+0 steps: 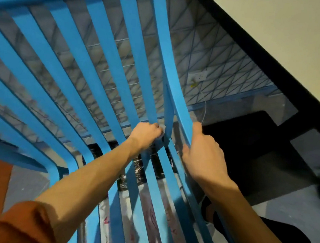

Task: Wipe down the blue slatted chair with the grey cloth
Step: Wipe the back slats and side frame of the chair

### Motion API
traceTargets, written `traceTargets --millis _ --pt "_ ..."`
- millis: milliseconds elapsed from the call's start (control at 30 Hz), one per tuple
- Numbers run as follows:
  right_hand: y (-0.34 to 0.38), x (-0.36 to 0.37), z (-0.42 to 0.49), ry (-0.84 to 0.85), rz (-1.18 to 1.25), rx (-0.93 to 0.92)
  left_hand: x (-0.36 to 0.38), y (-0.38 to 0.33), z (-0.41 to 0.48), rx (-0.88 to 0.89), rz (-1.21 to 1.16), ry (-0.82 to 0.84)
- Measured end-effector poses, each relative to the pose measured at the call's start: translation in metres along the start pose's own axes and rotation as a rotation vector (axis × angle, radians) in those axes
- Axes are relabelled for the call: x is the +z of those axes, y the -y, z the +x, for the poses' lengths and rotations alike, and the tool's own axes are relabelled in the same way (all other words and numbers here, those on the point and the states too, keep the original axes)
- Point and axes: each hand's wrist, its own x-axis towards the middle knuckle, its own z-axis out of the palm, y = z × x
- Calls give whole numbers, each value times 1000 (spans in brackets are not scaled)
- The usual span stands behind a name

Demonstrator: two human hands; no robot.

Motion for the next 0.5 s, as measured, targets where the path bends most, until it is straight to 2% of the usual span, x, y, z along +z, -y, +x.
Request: traceTargets --millis 100,200,300,367,433,500 --pt "-2 4 -1 -30 24 -5 -16 14 -3 96 208 -64" --pt "-1 6 1 -44 5 -20 -42 25 -7 59 110 -158" --pt "5 1 -4 -213 -31 -167 -65 22 -25 -118 -256 -307" --pt "15 -2 -9 -314 52 -334 -69 14 -38 -262 -555 -398" --pt "31 -1 -6 -264 198 -458 -75 10 -49 -436 -884 -459" --pt "46 4 7 -195 263 -471 -85 10 -57 -551 -1236 -507"
